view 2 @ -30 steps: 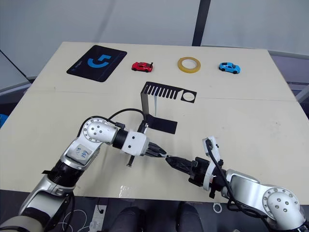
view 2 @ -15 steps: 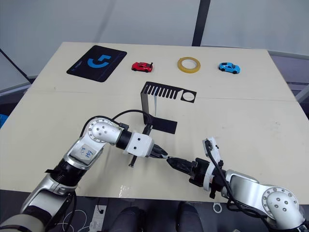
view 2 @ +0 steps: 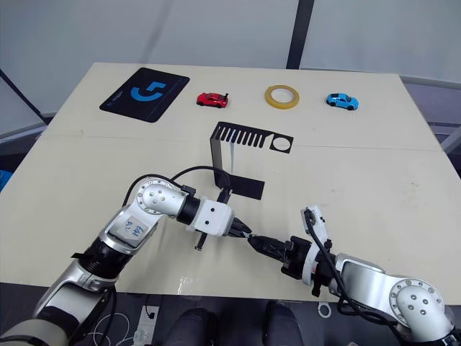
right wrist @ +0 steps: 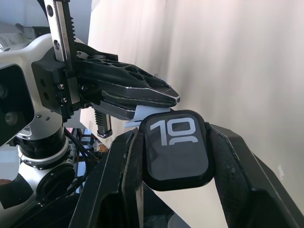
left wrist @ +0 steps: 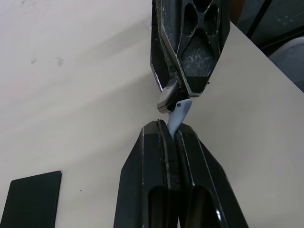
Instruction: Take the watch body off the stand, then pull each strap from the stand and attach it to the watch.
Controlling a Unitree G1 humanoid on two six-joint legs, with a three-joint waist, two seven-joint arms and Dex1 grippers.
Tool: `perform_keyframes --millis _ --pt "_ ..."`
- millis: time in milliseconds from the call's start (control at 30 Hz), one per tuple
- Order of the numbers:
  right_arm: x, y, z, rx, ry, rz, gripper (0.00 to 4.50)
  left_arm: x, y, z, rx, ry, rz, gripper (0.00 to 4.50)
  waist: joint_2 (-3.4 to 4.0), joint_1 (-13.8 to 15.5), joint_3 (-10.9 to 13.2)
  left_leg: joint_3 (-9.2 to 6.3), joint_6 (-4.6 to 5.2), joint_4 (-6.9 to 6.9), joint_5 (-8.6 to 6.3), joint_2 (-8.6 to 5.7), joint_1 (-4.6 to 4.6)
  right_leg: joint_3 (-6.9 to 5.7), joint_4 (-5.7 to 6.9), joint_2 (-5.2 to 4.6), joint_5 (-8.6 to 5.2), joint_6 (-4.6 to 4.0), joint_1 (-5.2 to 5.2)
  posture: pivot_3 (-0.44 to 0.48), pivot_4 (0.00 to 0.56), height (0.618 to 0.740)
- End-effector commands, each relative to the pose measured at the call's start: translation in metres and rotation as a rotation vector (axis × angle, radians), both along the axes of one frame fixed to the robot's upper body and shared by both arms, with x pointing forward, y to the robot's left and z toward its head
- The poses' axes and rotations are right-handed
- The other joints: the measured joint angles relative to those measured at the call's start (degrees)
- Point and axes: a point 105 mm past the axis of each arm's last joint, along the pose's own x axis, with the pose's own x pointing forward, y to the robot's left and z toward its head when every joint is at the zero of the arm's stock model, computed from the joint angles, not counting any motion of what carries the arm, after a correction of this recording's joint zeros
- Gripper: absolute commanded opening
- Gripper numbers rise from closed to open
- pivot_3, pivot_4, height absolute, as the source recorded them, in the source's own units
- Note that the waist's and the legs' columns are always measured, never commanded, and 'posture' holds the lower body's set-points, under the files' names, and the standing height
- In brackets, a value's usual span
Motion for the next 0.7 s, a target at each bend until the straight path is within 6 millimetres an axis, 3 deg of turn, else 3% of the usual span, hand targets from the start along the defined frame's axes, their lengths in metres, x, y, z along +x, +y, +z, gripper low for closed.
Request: perform_keyframes --millis 33,700 --pt "-0.0083 0.0138 0.0124 0.053 -0.034 0.072 1.62 -0.0088 -0.0139 0.0084 -0.030 -0.036 -0.058 0.00 0.00 0.0 0.0 0.00 0.00 0.00 0.00 0.00 0.00 0.00 0.00 0.00 0.00 0.00 0.00 0.000 0.150 0.737" --pt "-0.0089 0.0165 0.0130 0.059 -0.035 0.077 1.62 -0.0083 -0.0180 0.0054 -0.015 -0.027 -0.042 0.00 0.00 0.0 0.0 0.00 0.01 0.02 -0.01 0.00 0.00 0.00 0.01 0.00 0.00 0.00 0.00 0.000 0.150 0.737"
